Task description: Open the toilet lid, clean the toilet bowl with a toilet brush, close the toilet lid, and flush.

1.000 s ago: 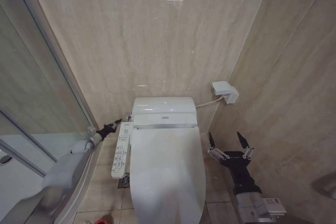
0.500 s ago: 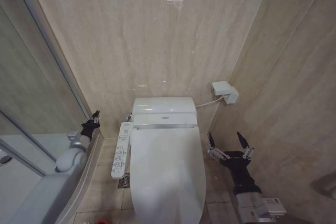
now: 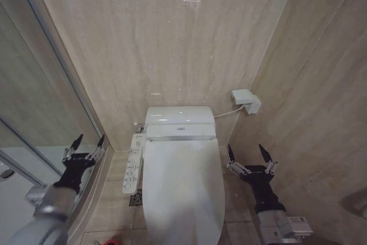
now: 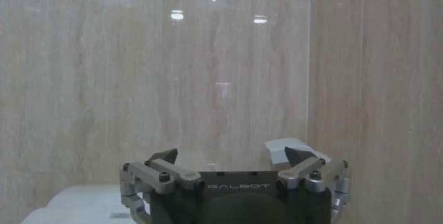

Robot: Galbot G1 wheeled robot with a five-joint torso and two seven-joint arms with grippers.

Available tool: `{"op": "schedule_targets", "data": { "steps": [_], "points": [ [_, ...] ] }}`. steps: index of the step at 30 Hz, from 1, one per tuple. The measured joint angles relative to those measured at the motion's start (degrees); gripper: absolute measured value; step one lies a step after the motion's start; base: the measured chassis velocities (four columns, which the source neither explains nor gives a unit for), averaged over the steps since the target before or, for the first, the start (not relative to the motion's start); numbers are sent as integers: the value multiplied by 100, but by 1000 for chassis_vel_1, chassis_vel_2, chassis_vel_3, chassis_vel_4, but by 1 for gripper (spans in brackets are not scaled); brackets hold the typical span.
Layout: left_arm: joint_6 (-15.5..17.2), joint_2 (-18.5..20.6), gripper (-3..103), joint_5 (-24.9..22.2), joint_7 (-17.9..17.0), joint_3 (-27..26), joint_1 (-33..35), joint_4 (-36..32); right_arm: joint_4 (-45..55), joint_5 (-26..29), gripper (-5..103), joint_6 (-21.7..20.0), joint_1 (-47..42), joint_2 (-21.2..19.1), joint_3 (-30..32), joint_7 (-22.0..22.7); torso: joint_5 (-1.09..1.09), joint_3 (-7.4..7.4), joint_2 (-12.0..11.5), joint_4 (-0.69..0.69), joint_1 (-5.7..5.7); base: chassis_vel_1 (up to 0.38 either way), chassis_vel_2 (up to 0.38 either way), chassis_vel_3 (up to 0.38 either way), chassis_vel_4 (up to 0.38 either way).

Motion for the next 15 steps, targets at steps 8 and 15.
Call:
{"op": "schedule_targets", "data": {
  "steps": [8,15],
  "points": [
    [-14,-578,99,417,-7,268,772,-689,0,0,100,0,0,0,0,-2,-1,0,0,0,1,0,0,0,0],
    [32,-701,100,526,7,386,1013,-689,0,0,100,0,0,1,0,0,-1,1,0,0,1,0,0,0,0]
  ]
}}
